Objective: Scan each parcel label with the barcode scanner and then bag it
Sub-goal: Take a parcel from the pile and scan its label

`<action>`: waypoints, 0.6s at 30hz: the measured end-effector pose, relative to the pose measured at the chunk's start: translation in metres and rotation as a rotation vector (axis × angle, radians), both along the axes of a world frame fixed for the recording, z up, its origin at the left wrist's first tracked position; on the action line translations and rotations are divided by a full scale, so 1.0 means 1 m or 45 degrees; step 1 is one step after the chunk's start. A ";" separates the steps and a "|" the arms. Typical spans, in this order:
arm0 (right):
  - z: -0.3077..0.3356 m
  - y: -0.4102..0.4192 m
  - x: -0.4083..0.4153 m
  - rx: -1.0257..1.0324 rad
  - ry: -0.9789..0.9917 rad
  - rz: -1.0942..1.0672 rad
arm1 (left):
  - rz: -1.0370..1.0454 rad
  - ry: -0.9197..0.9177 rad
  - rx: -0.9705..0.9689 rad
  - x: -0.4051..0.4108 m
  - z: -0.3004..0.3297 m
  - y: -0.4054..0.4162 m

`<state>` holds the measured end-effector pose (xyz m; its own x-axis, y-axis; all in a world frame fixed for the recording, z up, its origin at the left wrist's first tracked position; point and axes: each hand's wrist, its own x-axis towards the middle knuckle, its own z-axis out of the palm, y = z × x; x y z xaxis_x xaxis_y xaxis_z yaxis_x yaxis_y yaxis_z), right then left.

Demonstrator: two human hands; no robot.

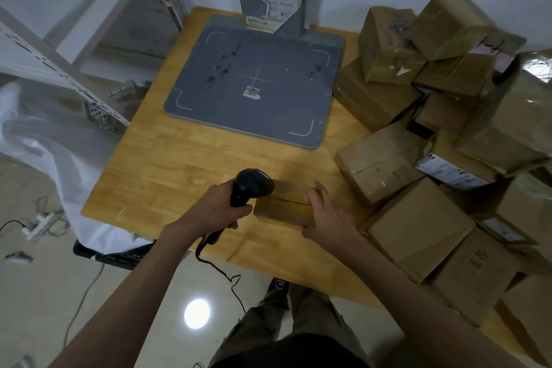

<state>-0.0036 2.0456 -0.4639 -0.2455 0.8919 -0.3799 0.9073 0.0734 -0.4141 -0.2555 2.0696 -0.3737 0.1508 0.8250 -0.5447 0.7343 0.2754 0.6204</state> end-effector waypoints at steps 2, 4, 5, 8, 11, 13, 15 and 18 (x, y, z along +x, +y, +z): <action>0.002 0.005 0.000 -0.034 0.034 -0.010 | -0.004 0.007 -0.007 -0.002 -0.001 -0.003; 0.006 0.011 -0.001 -0.021 0.042 -0.020 | -0.010 0.017 -0.006 -0.004 -0.001 -0.003; 0.007 0.013 -0.001 0.024 0.021 -0.028 | -0.013 0.020 -0.002 -0.005 0.000 -0.003; 0.006 0.011 0.000 0.243 -0.045 -0.047 | -0.009 0.020 0.008 -0.007 0.001 -0.002; -0.006 -0.002 0.002 0.247 -0.060 0.007 | -0.014 0.004 0.004 -0.009 0.002 -0.002; -0.015 -0.011 0.005 0.190 -0.033 0.025 | -0.027 0.009 -0.003 -0.010 0.002 -0.004; -0.018 -0.013 0.006 0.149 -0.003 0.009 | -0.034 0.012 -0.010 -0.011 0.001 -0.006; -0.015 -0.003 0.002 0.102 0.036 -0.049 | -0.061 0.024 -0.006 -0.012 0.000 -0.009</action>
<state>-0.0012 2.0430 -0.4785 -0.2196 0.9282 -0.3004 0.8982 0.0722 -0.4335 -0.2678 2.0605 -0.3734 0.1796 0.8143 -0.5520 0.7585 0.2427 0.6048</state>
